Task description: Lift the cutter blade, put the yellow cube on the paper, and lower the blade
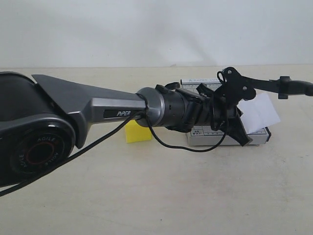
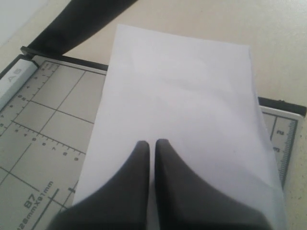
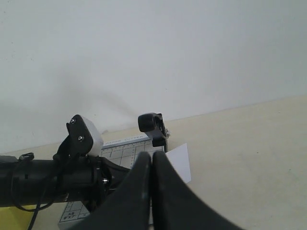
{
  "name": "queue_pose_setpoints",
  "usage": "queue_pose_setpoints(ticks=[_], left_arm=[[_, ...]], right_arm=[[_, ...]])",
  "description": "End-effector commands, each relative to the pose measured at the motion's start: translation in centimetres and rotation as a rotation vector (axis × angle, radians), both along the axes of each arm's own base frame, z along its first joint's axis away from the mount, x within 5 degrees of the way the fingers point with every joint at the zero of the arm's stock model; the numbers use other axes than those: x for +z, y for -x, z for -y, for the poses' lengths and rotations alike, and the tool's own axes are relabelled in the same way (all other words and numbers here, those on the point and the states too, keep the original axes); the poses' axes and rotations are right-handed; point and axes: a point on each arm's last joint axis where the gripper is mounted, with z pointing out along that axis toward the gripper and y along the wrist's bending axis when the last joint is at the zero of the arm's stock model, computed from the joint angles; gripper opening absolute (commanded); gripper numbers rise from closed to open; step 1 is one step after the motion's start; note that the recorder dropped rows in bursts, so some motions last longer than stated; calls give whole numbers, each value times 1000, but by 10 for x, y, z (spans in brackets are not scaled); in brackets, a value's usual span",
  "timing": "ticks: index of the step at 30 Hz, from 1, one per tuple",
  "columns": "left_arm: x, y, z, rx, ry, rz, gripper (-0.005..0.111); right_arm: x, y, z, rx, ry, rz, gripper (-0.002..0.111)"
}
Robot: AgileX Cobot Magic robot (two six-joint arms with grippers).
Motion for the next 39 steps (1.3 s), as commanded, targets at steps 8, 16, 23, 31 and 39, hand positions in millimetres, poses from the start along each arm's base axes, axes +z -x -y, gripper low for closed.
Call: queue_pose_setpoints(ticks=[8, 16, 23, 31, 39], left_arm=[[-2, 3, 1, -6, 12, -23, 13], [24, 3, 2, 15, 77, -26, 51], [62, -1, -4, 74, 95, 47, 30], [97, -2, -11, 155, 137, 86, 21], [140, -4, -41, 384, 103, 172, 21]], right_arm=[[1, 0, 0, 1, 1, 7, 0], [0, 0, 0, 4, 1, -2, 0], [0, 0, 0, 3, 1, 0, 0], [0, 0, 0, 3, 1, 0, 0], [0, 0, 0, 3, 1, 0, 0]])
